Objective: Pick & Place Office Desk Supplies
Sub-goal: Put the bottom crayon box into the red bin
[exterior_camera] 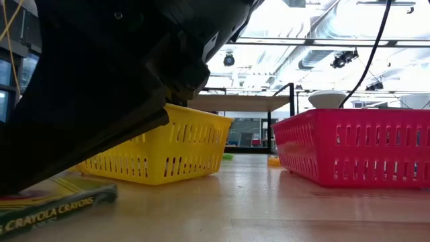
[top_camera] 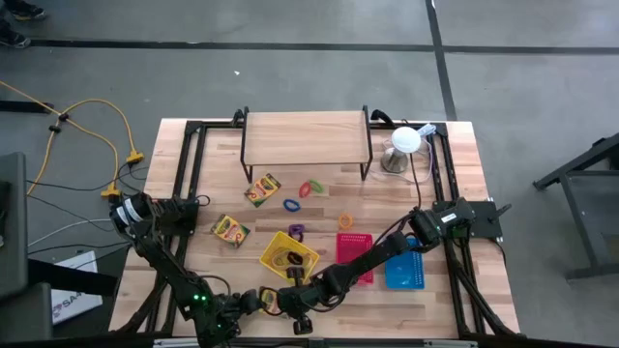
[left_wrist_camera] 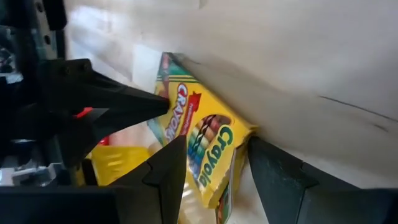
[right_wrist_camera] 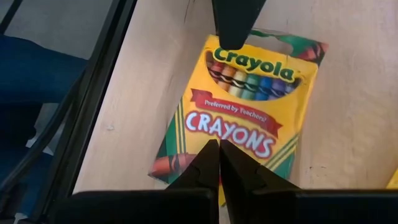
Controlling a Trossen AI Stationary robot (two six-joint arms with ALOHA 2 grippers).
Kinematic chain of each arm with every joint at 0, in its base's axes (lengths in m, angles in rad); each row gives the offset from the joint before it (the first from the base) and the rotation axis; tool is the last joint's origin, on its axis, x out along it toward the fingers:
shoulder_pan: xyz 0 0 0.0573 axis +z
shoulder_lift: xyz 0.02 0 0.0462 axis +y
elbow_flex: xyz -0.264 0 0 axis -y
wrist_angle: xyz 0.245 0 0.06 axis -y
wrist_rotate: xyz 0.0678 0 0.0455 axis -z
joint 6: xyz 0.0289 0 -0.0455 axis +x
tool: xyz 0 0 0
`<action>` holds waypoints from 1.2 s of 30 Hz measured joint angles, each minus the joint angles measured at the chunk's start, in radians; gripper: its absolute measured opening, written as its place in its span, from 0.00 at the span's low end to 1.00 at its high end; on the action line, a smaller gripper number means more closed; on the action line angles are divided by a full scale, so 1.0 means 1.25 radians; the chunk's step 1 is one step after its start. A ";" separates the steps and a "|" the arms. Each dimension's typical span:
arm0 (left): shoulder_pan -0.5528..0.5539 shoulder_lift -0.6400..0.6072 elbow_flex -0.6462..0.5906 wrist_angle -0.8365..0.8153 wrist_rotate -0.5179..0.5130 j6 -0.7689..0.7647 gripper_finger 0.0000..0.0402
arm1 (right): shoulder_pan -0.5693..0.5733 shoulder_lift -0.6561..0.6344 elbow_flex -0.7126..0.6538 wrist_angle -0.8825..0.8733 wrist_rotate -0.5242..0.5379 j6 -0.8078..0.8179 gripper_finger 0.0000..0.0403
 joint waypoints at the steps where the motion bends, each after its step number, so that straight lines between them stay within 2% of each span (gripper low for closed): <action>1: 0.000 0.000 0.000 0.004 -0.009 0.001 0.41 | 0.000 0.000 0.000 0.000 -0.001 0.000 0.00; 7: 0.000 0.001 0.000 0.013 -0.023 0.005 0.41 | 0.000 0.000 0.000 0.000 -0.001 0.002 0.00; 13: 0.010 0.000 0.000 0.014 0.073 0.007 0.41 | 0.000 0.001 0.000 0.001 -0.008 0.003 0.00; 20: 0.032 0.000 0.001 0.008 0.112 -0.004 0.40 | 0.000 0.001 0.000 -0.003 -0.013 0.017 0.00; 30: 0.011 0.000 0.001 0.005 0.119 0.011 0.24 | 0.000 0.001 0.000 -0.005 -0.014 0.015 0.00; 36: -0.010 0.000 0.001 0.005 0.097 0.006 0.22 | 0.000 0.001 0.000 -0.005 -0.015 0.016 0.00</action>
